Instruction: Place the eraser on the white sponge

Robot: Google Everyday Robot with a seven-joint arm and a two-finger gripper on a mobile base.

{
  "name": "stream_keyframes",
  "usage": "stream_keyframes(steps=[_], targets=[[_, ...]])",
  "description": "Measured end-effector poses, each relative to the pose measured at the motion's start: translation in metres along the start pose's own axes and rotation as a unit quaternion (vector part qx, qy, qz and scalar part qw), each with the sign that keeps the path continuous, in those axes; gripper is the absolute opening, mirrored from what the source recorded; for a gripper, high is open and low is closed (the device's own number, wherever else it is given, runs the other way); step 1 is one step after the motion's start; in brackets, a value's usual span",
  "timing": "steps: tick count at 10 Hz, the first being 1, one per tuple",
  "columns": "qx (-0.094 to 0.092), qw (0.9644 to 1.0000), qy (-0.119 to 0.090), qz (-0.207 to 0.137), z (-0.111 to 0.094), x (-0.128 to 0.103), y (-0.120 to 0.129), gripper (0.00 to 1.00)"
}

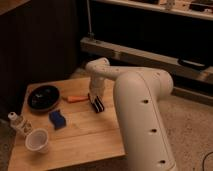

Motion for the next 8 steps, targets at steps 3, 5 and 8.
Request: stream_keyframes(steps=[3,5,8], targets=[[0.000,1.0000,0.007,0.006,0.006,0.004,0.001,0.80],[0.000,0.9999,0.010,0.007,0.008,0.006,0.001,0.80],[0.000,0.9999,0.015,0.004,0.014,0.006,0.006,0.75]])
